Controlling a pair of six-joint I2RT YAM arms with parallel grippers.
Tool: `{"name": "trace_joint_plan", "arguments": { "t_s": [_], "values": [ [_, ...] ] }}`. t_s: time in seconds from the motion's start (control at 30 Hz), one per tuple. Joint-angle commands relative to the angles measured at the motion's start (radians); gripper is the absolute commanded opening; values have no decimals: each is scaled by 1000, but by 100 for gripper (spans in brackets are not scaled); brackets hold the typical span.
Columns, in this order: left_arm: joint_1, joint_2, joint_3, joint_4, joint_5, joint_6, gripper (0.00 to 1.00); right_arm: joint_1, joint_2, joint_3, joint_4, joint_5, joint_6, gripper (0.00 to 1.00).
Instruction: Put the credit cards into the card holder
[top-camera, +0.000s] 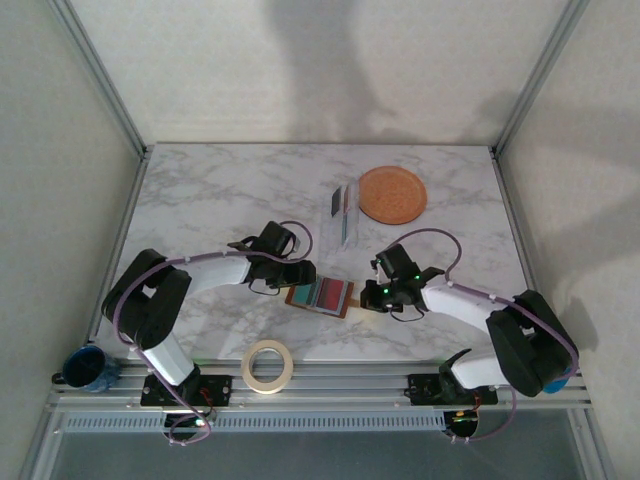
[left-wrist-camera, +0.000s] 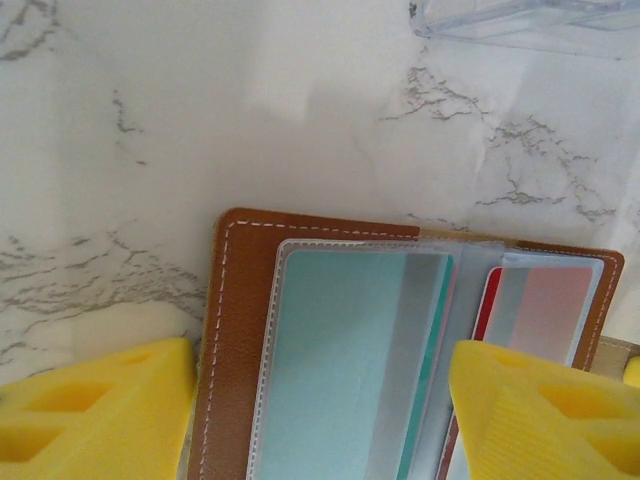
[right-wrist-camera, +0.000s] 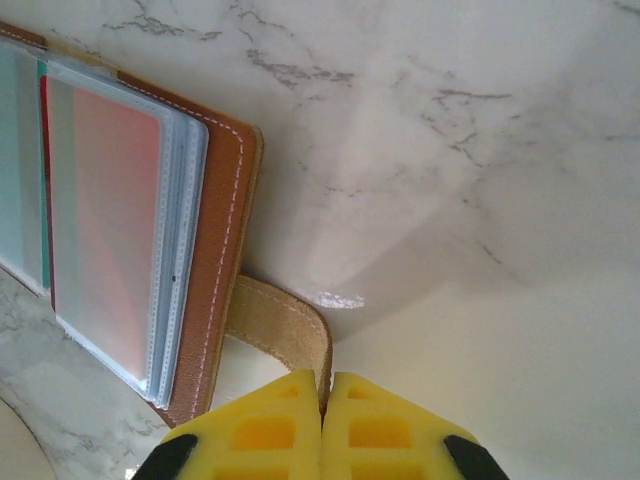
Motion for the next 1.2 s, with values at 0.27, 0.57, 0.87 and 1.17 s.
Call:
{"name": "trace_joint_plan", "arguments": {
  "t_s": [0.27,0.57,0.87,1.17],
  "values": [
    [-7,-91,-16,48,189,-67,62,-1,48,51,62,-91,-31,0],
    [-52,-95,-5,114,293,-110,62,8,105,68,130,-134,-13,0],
    [-82,-16,-21,198,300,-164,61,9,97,79,132,-128,1,0],
    [-78,65,-6,158,233,-131,53,6,34,79,64,-116,-14,25]
  ]
}}
